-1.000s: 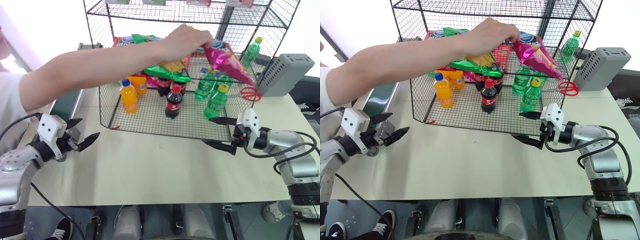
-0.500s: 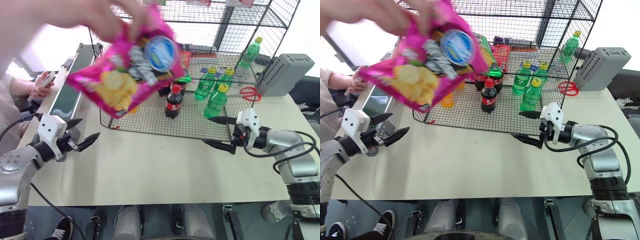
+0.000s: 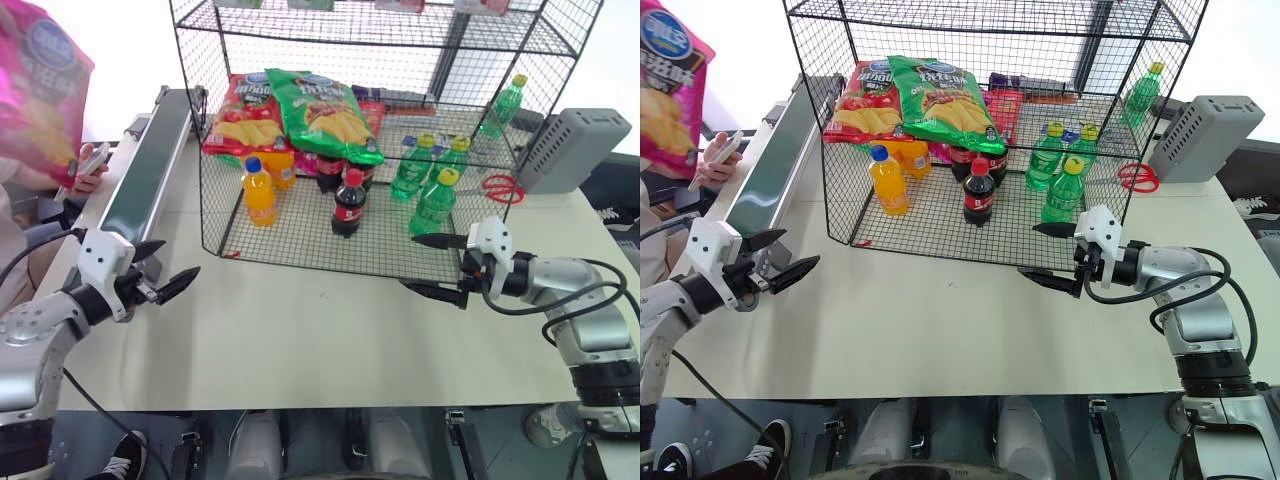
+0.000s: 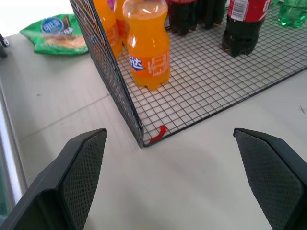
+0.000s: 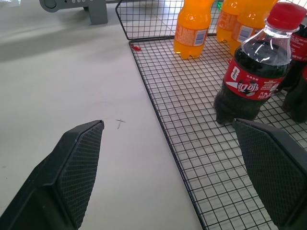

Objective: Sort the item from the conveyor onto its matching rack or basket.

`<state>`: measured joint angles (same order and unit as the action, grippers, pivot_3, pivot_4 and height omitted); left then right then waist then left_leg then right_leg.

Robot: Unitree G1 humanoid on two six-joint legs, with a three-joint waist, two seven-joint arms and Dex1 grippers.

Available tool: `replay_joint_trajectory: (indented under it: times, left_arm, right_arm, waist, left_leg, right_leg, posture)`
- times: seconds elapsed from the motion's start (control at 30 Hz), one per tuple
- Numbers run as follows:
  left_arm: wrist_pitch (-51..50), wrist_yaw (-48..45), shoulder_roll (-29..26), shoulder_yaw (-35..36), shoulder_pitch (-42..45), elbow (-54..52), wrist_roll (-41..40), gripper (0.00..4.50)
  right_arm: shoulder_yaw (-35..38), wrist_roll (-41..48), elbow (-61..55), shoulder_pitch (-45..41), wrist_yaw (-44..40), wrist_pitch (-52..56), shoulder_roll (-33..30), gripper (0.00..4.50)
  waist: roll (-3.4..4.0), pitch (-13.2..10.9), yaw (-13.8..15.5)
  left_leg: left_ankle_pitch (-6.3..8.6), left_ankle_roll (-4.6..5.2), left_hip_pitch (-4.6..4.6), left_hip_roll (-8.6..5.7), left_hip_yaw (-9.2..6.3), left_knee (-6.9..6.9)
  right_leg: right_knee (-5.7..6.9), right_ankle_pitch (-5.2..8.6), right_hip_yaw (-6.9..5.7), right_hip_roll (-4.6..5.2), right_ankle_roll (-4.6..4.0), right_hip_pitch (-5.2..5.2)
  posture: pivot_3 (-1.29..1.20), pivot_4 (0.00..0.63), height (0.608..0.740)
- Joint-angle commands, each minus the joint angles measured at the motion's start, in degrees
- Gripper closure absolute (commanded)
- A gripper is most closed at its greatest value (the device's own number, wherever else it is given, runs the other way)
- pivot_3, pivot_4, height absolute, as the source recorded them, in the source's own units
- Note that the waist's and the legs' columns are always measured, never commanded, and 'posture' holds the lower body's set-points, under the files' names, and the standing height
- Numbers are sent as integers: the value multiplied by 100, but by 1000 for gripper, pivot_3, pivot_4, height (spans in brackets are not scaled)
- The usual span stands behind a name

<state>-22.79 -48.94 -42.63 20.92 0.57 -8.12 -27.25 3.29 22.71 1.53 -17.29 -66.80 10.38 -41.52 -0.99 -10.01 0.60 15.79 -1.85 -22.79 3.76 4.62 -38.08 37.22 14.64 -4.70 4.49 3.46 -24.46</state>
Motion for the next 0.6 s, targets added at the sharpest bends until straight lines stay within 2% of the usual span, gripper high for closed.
replay_joint_trajectory:
  times: [0.03,0.6]
  left_arm:
    - [-58,-286,-120,135,88,-191,-330,0]
    - [25,-181,-94,202,39,-333,-383,0]
  right_arm:
    - [65,96,-172,-72,2,9,14,26]
    - [-52,3,-26,-216,-37,-79,54,26]
  waist:
    - [0,0,0]
    - [0,0,-2]
  left_leg:
    - [0,0,0,0,0,0]
    - [0,0,0,0,-1,0]
  right_leg:
    - [0,0,0,0,0,0]
    - [1,0,0,0,0,0]
  posture:
    - [0,150,740]
    - [0,150,740]
